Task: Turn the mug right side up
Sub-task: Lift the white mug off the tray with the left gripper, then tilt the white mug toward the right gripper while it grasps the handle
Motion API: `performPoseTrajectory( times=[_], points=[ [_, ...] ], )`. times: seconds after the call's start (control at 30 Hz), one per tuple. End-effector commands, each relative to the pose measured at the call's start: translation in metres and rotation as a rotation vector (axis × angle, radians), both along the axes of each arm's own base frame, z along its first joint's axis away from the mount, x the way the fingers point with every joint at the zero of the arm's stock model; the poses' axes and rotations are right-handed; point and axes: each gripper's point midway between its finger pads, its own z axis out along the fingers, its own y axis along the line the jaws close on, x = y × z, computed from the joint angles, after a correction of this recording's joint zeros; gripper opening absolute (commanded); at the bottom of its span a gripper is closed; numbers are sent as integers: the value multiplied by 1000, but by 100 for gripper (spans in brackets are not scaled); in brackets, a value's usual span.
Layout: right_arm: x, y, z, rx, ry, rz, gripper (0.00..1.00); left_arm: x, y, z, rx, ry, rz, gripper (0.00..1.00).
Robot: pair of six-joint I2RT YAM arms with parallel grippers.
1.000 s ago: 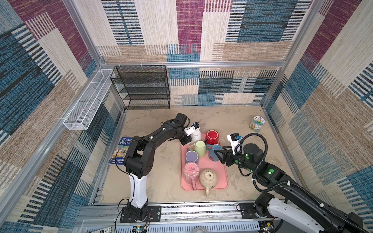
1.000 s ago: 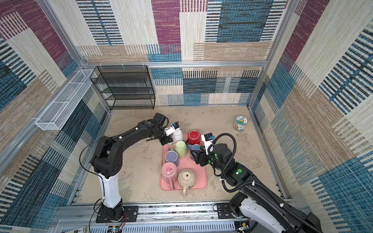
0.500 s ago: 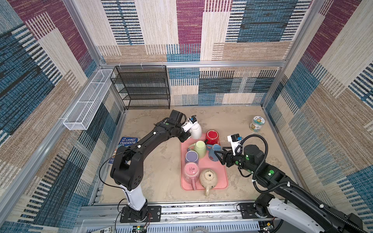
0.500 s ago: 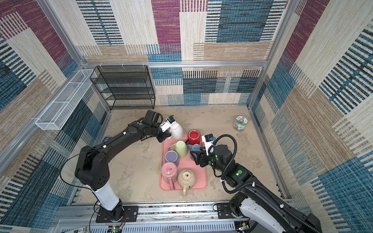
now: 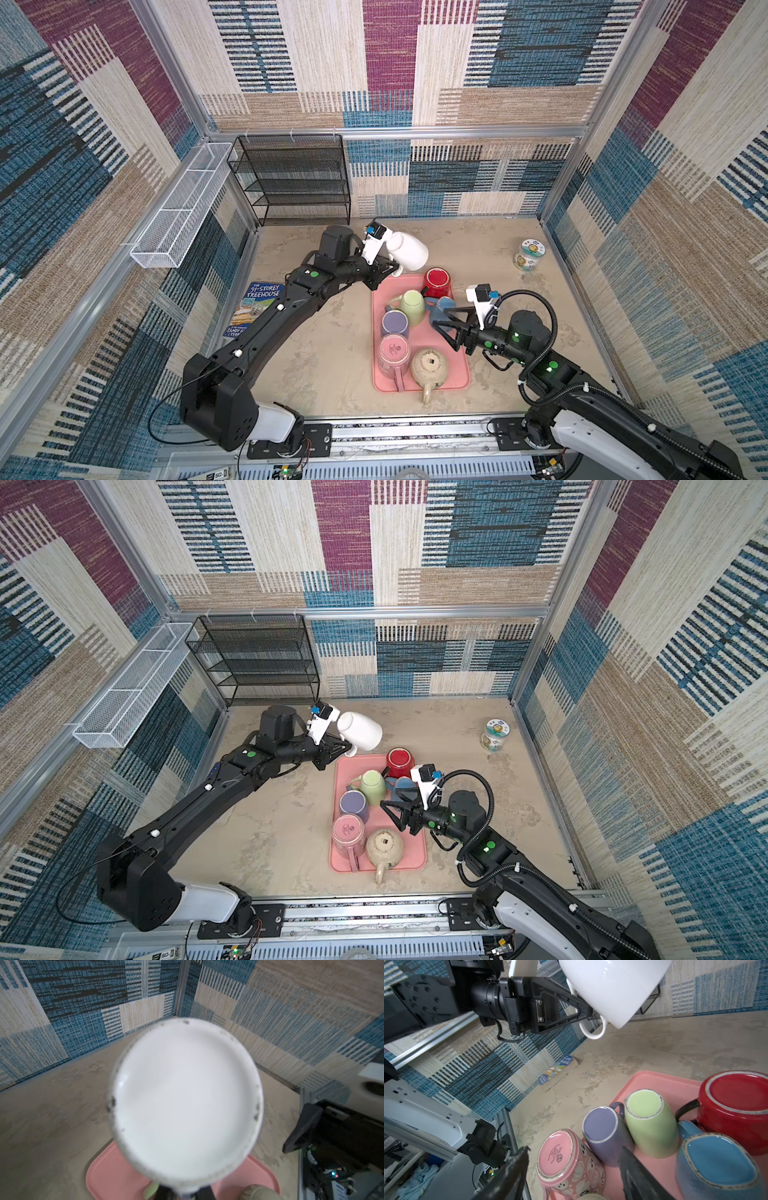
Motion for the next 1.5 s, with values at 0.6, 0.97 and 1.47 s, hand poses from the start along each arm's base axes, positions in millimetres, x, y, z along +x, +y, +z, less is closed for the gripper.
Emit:
performPoseTrajectory(
  times=[0.6,0.97,1.47],
  points=[
    [18,5,86,451,-142,137,70,-40,6,101,-829,26,-68,0],
    [64,23,106,458,-97,159,69,-52,9,118,-874,-4,-117,0],
    [95,51,138,446,-67,231,55,-48,-2,128,-910,12,-177,0]
  ],
)
